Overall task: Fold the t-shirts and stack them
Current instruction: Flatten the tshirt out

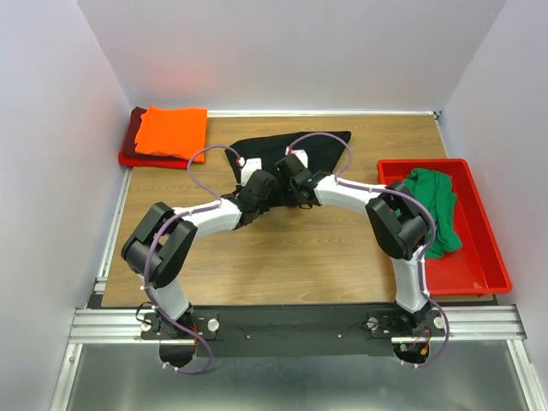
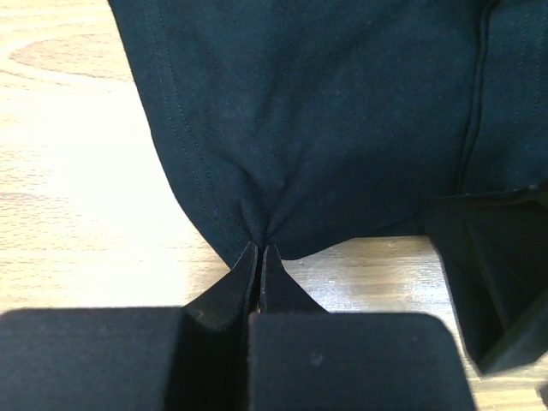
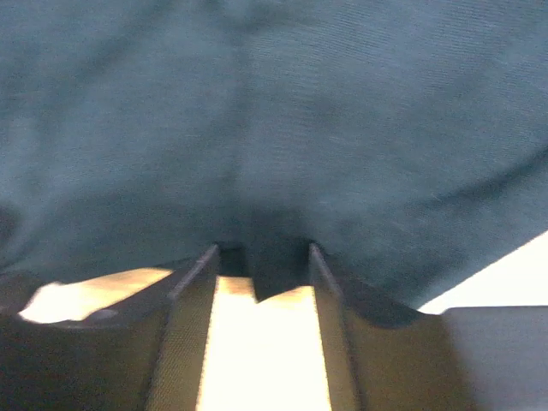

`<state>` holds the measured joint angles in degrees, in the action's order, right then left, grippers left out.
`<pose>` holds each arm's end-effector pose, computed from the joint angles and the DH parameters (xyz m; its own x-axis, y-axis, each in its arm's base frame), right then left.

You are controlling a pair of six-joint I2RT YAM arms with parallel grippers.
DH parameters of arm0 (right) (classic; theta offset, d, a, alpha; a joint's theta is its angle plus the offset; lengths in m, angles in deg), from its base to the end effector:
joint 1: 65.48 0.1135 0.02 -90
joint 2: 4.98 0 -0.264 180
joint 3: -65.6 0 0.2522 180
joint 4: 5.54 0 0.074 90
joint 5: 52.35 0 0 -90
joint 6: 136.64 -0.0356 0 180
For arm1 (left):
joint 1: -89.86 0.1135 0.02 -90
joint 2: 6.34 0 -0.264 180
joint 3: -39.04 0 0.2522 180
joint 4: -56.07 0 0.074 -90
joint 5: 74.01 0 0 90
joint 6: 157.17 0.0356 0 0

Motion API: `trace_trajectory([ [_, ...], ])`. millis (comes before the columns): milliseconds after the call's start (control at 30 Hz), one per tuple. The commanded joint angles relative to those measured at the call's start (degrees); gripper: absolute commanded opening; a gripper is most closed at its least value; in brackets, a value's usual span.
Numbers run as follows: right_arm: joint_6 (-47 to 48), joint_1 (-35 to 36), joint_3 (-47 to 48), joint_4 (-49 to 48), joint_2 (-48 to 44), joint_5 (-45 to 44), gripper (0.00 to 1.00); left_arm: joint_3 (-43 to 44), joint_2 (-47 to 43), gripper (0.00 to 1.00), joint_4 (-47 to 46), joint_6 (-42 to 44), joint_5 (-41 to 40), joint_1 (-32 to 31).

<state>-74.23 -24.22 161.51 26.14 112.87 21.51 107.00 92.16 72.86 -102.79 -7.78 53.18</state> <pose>0.3384 0.2837 0.1656 -0.7724 -0.0858 -0.6293 -0.1713 0.9823 0.0764 0.2880 -0.1967 0.1681 -0.6701 -0.1655 -0.7236 -0.0771 0.9851 -0.1538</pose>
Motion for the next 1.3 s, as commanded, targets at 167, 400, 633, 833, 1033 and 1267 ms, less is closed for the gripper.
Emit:
trace_trajectory([
  [167, -1.94, 0.05, -2.61, -0.16, 0.02, -8.64, 0.15, -1.9, -5.77, 0.0, 0.31, 0.2, 0.13, 2.14],
  [400, -0.18, -0.21, -2.26, 3.17, -9.46, -11.88, 0.0, -2.6, -10.15, 0.0, 1.19, 0.63, 0.83, 4.43],
  [633, 1.23, -4.16, -4.71, 7.75, -25.72, -16.55, 0.0, -3.92, -19.82, 0.0, 1.54, 0.02, 8.47, 12.95],
  [833, 1.93, -12.05, -7.61, 10.21, -35.29, -17.52, 0.0, -0.59, -28.35, 0.0, 5.57, 0.02, 10.32, 17.69],
  [1033, 1.75, -17.69, -5.52, 10.74, -39.7, -17.96, 0.0, 4.33, -33.81, 0.0, 9.54, 1.6, 11.81, 22.88],
  [1267, 2.45, -20.77, 3.01, 11.18, -40.67, -18.84, 0.0, 11.71, -36.01, 0.0, 12.27, 4.85, 13.74, 29.91],
])
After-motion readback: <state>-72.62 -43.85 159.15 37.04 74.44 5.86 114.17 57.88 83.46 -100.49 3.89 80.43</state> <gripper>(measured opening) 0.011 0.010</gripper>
